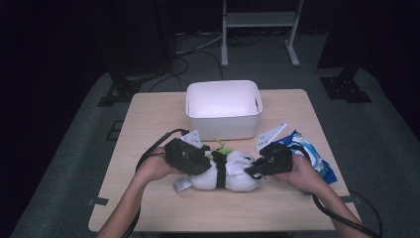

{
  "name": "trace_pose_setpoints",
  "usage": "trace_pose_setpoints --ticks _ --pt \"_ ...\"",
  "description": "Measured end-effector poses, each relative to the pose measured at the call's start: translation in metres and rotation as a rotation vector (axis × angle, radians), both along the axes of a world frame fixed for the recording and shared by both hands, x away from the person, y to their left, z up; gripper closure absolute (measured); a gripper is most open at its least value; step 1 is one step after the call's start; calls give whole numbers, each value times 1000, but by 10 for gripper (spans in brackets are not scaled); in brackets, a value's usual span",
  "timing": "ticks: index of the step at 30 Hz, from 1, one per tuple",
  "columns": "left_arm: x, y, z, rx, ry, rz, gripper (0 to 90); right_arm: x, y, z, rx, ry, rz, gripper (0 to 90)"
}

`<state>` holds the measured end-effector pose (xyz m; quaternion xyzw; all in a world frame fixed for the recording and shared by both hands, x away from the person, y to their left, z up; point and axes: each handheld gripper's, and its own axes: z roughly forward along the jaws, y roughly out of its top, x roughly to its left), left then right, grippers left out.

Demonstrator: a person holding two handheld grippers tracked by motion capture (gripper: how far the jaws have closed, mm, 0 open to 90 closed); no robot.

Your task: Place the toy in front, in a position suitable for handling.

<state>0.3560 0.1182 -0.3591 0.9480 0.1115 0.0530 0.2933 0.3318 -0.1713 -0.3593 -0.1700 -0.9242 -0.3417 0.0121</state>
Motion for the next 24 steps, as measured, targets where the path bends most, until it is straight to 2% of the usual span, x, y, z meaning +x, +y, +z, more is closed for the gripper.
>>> trace_pose_setpoints --ticks 3,7,12,15,17,21,24 --pt "-2 -2 -1 10 -10 -26 411 0 2 1 -12 6 10 835" --pt "-7 -4 -6 -17 -15 -83 411 5 9 6 18 -7 20 835" --pt "-11 -7 -14 -39 -28 -104 411 12 28 3 6 -3 33 835" --pt "-12 -7 -18 -48 -40 -98 415 13 32 -2 -2 13 40 836" --pt "-11 -7 -19 -44 -64 -91 416 13 31 -4 -1 15 38 836" --pt "-9 -14 -20 -16 -101 -75 413 12 29 -7 -13 23 37 838" --pt "-6 -20 -20 -6 -100 -61 407 12 26 -9 -21 25 33 838"
